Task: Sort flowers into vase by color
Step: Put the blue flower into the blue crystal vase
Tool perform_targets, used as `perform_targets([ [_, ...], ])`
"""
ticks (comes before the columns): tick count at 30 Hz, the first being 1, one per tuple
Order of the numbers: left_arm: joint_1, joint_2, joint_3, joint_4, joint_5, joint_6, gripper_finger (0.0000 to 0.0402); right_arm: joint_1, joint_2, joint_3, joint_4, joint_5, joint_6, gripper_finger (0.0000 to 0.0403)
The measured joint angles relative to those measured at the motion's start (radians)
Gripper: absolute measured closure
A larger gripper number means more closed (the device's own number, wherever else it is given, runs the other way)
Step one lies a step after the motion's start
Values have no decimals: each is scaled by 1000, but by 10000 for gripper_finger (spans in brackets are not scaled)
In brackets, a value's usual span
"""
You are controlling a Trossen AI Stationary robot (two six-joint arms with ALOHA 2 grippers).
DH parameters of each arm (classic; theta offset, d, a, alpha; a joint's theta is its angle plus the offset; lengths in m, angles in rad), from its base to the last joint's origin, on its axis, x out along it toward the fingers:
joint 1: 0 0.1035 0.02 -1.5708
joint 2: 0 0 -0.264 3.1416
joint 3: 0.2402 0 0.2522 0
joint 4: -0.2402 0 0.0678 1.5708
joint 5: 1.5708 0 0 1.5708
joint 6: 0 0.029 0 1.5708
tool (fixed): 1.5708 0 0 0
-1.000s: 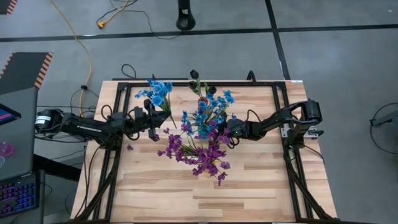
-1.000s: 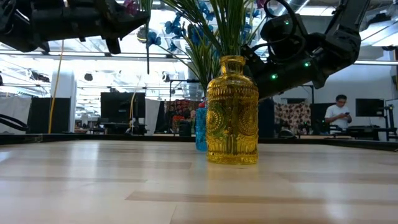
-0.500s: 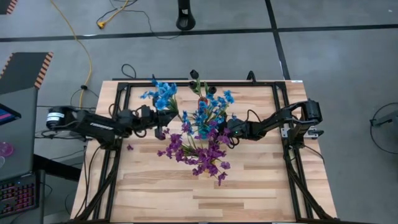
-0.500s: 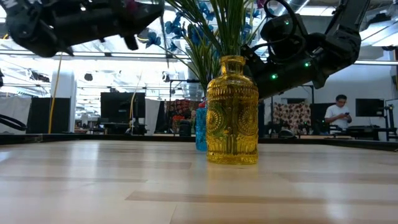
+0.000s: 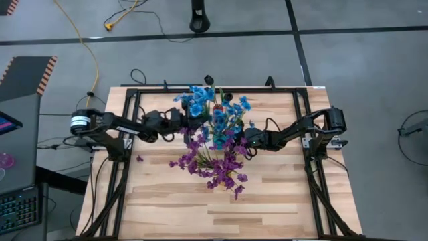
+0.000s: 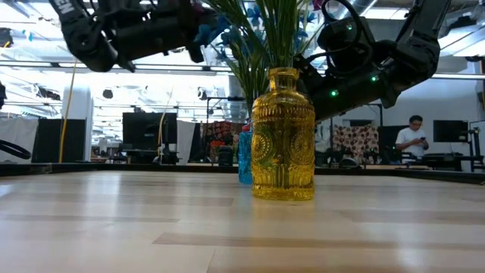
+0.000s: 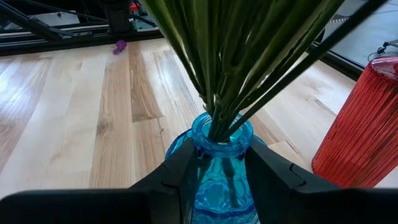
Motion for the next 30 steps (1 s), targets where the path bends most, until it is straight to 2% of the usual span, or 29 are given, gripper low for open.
perform_targets([
  [11,10,25,35,-56,28,63,393,0,0,0,-1,0,0,255],
  [30,10,53,34,-78,52,39,393,0,0,0,-1,0,0,253],
])
